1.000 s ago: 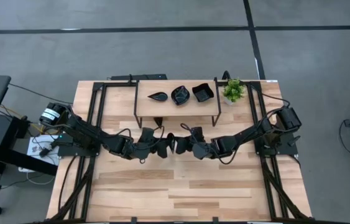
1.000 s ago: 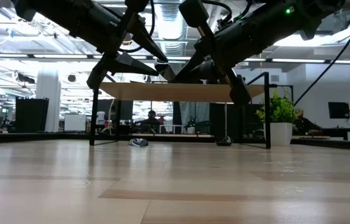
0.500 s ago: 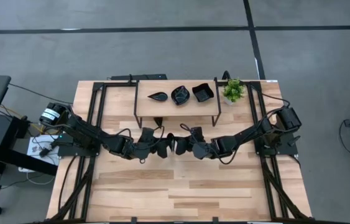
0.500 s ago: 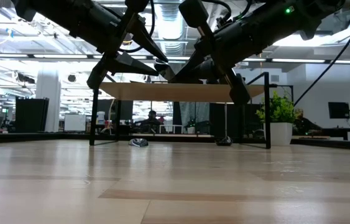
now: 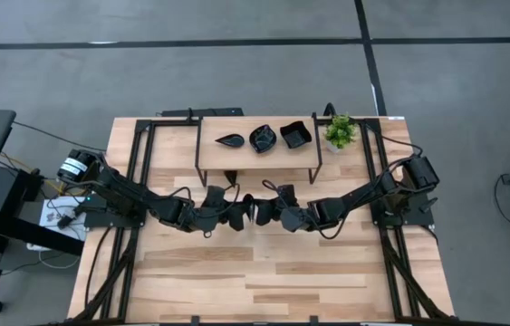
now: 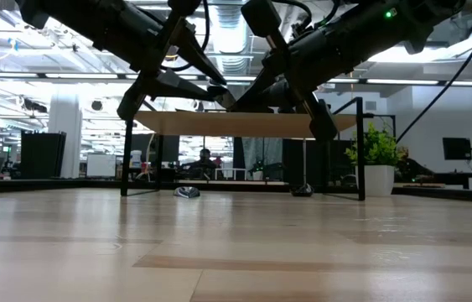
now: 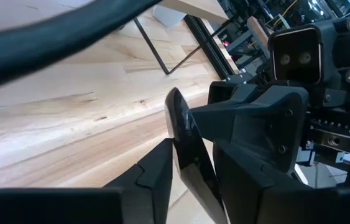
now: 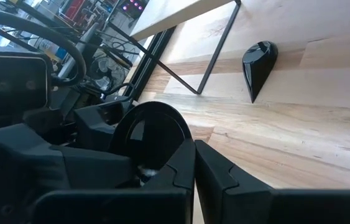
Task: Pick & Place Mini shaped plates
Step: Stack the black drop shaped plate on the black drop shaped plate on the shelf
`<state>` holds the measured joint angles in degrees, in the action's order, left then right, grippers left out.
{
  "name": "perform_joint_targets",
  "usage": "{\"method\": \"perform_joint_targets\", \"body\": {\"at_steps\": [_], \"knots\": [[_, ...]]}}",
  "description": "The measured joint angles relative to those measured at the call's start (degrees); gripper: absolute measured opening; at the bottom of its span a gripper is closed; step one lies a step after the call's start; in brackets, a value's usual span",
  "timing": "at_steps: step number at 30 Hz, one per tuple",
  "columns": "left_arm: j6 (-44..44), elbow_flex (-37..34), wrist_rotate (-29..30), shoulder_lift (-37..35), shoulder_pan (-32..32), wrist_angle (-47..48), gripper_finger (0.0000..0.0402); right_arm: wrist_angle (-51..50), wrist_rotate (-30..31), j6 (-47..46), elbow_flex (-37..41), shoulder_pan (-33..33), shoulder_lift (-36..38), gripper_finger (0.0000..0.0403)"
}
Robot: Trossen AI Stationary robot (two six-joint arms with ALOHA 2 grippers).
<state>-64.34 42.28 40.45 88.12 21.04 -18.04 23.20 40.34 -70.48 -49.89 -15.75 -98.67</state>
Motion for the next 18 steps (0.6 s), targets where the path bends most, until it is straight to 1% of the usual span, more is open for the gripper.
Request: {"method": "perform_joint_targets", "body": {"at_steps": [7,14,18], "knots": [[-0.02,0.0,0.06,0.0,0.0,0.22,0.0085,-0.02,0.02,0.11,0.0,0.0,0.0,0.0],[-0.02,0.0,0.05,0.0,0.0,0.22,0.0082,-0.02,0.04,1.22,0.0,0.0,0.01,0.0],[-0.01,0.0,0.01,0.0,0.0,-0.07,0.0081,-0.25,0.02,2.39,0.0,0.0,0.57,0.0014]]}}
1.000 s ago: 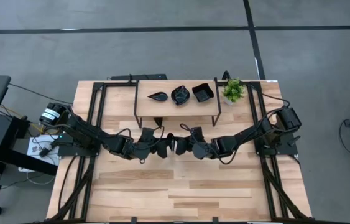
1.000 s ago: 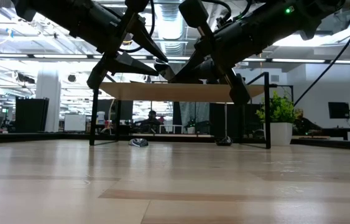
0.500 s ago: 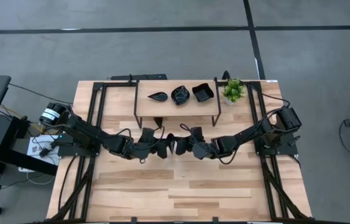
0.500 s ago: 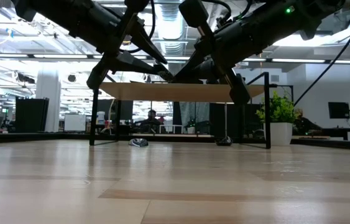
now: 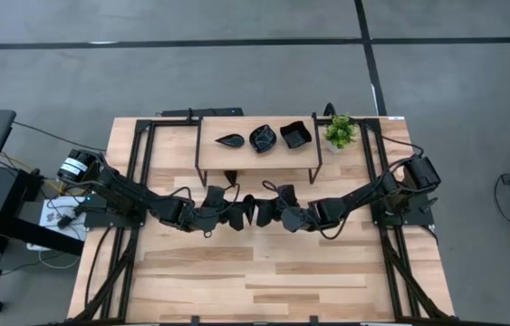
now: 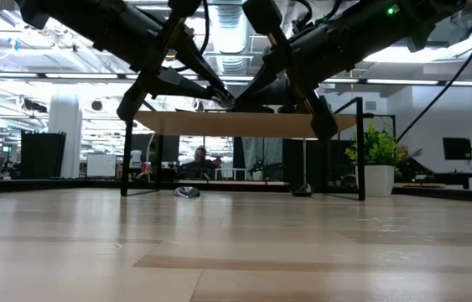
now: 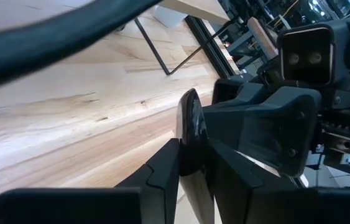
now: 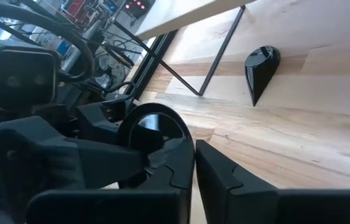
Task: Pick & Place Mini shaped plates
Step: Stack the black drop shaped plate on the black drop shaped plate on the shelf
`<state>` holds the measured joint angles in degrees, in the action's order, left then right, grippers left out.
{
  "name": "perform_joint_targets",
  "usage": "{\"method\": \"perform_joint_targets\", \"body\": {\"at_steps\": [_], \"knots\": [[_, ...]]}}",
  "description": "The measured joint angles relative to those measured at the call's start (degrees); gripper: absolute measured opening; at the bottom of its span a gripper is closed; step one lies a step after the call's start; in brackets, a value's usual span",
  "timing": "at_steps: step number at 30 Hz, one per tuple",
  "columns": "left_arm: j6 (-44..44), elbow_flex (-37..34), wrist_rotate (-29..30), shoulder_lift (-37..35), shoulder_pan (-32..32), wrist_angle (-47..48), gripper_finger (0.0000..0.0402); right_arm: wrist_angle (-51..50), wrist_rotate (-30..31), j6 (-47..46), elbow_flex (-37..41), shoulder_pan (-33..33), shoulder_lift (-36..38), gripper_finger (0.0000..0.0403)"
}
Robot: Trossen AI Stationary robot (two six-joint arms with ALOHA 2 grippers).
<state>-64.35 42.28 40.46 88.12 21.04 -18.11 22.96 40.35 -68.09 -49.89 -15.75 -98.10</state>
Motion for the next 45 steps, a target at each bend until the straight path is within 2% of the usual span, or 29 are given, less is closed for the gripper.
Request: {"method": "perform_joint_targets", "body": {"at_steps": [7,12,20,23,28,32,35,45], "knots": [[-0.01,0.0,-0.73,0.0,0.02,-0.22,0.0079,-0.21,-0.13,5.88,0.0,0.02,2.09,0.0061],[-0.01,0.0,-1.69,0.0,0.02,-0.1,0.0076,-0.31,-0.13,11.83,0.0,0.0,4.8,0.0072],[1.33,0.04,-11.04,-2.3,-0.36,0.13,0.0076,-5.61,-3.87,21.99,0.0,0.02,11.12,0.0073],[3.75,0.04,-16.63,-4.51,-0.78,0.12,0.0076,-7.55,-8.66,26.23,0.0,0.02,13.8,0.0073],[7.23,0.04,-25.7,-8.96,-1.37,-0.04,0.0076,-9.16,-20.89,32.01,0.0,0.11,17.85,0.0073],[8.47,0.04,-31.78,-11.89,-1.57,0.02,0.0076,-9.24,-29.99,32.14,0.0,0.59,19.99,0.0073],[8.56,0.04,-34.16,-13.24,-1.57,0.03,0.0076,-9.19,-36.14,28.43,0.0,0.98,20.39,0.0073],[4.62,0.04,-42.07,-10.94,-1.6,0.09,0.0076,-7.63,-40.72,24.48,0.0,-0.3,15.24,0.0073]]}}
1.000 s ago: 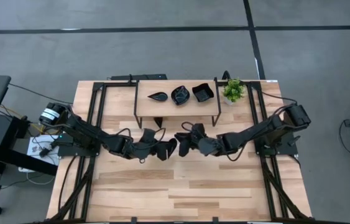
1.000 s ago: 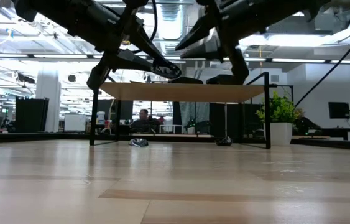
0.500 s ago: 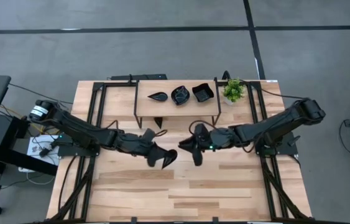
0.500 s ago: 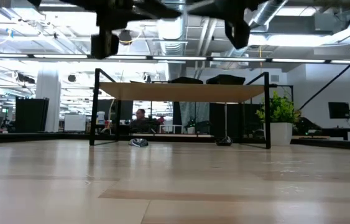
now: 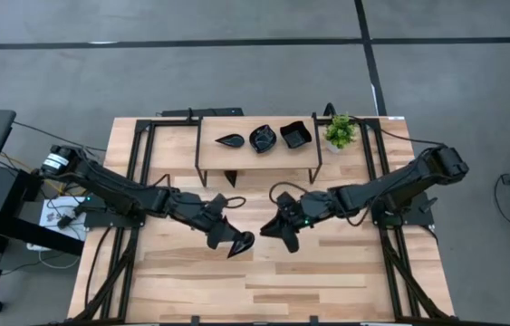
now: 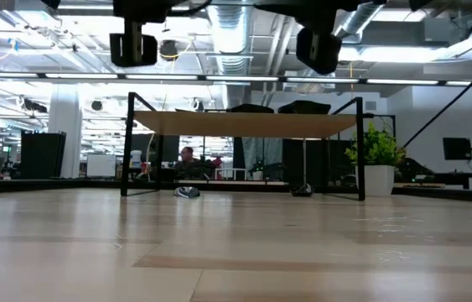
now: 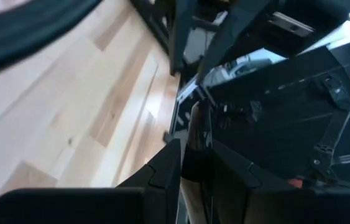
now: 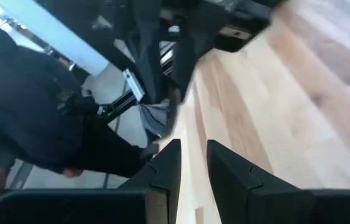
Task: Pick & Place Mini shaped plates
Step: Stack the black drop shaped plate on the black drop shaped plate on the shelf
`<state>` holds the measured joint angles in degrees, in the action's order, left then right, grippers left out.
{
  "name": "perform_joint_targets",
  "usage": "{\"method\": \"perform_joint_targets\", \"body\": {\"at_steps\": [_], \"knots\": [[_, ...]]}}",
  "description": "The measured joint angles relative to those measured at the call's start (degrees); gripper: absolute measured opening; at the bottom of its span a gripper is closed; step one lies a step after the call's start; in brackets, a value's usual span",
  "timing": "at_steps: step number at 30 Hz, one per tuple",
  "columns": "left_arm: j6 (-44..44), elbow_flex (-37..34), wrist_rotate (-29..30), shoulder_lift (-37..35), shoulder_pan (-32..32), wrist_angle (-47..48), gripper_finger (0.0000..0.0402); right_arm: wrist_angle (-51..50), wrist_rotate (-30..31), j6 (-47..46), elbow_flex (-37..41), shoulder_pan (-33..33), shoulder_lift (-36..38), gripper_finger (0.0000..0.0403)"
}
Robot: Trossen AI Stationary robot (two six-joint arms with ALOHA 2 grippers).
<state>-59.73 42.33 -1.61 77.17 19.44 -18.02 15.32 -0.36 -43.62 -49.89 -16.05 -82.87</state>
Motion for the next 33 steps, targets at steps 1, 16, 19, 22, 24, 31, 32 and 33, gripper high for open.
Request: {"method": "perform_joint_targets", "body": {"at_steps": [1,16,19,22,24,31,32,33], "knots": [[-0.47,0.0,-0.44,0.56,0.0,0.02,0.0076,0.72,-0.52,0.0,0.0,-0.07,-0.72,0.0073],[-0.66,-0.02,-0.83,1.61,0.04,-0.04,0.0076,5.97,-3.31,-0.17,0.0,-0.05,-2.69,0.012],[-0.58,-0.02,-0.83,1.61,0.04,-0.01,0.0076,6.01,-2.93,-0.06,0.0,0.06,-2.69,0.0157],[-0.59,-0.02,-0.83,1.61,0.06,-0.02,0.0076,7.05,-2.84,0.41,0.0,0.04,-2.69,0.0186],[-0.58,-0.02,-0.83,1.61,0.07,-0.03,0.0076,6.86,-2.38,0.97,0.0,0.06,-2.69,0.02],[-0.55,-0.02,-0.81,2.47,0.07,-0.09,0.0076,5.32,0.16,3.26,0.01,0.09,-2.71,0.0219],[-0.57,-0.06,-0.81,2.91,0.07,0.11,0.0076,5.32,0.18,3.26,0.0,0.08,-2.71,0.0219],[-0.59,-0.07,-0.81,3.57,0.07,-0.41,0.0076,5.25,0.16,3.26,0.0,-0.01,-2.71,0.0218]]}}
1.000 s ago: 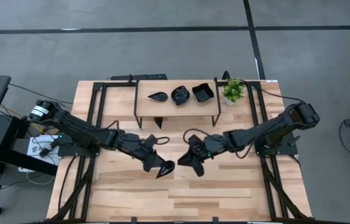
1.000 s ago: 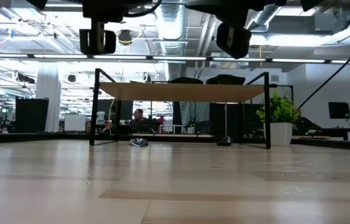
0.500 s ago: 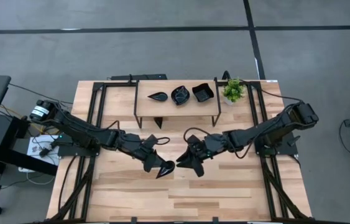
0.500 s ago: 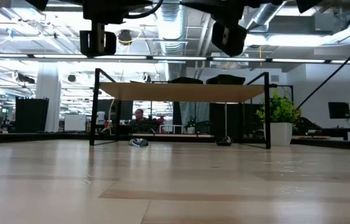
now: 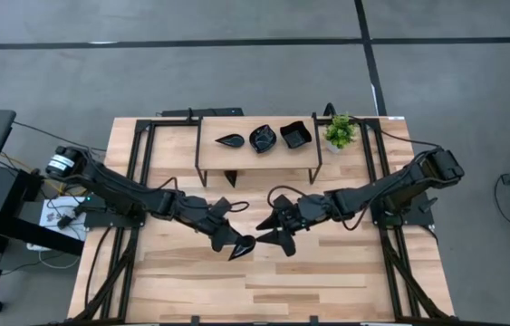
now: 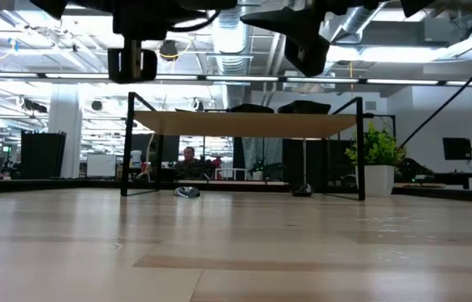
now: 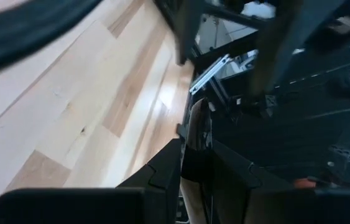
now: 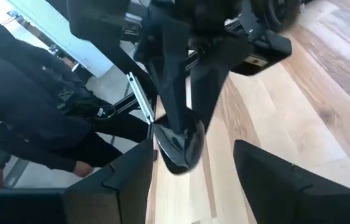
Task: Pick & Place Mini shaped plates
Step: Stack the black drop shaped plate on the black drop shaped plate on the shelf
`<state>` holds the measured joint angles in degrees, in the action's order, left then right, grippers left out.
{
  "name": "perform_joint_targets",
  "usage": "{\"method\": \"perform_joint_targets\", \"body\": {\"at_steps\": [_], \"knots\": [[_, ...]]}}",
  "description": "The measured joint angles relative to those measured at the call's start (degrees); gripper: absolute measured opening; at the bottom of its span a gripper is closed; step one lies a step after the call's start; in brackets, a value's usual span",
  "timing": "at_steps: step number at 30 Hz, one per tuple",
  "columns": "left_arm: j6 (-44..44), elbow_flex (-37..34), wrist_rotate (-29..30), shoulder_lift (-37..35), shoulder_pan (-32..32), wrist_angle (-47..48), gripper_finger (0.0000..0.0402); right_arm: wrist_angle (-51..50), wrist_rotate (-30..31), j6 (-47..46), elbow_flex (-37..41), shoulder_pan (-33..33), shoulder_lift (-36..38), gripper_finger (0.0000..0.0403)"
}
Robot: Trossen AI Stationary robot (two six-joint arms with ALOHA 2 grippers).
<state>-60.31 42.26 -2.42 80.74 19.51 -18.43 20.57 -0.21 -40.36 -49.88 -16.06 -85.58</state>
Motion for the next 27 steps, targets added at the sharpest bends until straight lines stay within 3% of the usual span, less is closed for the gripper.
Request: {"method": "perform_joint_targets", "body": {"at_steps": [7,15,27], "knots": [[-0.42,0.0,0.24,3.46,0.0,-2.49,0.0076,-1.1,0.17,-0.07,0.11,-0.39,-2.27,0.0215],[-0.55,0.0,-0.06,3.7,0.11,-3.53,0.0076,9.11,-2.87,-3.23,0.04,-0.37,-9.41,0.0215],[-1.29,0.0,-5.16,3.7,1.64,-3.53,0.0076,9.79,-5.95,-3.23,0.02,-0.3,-8.09,0.0212]]}}
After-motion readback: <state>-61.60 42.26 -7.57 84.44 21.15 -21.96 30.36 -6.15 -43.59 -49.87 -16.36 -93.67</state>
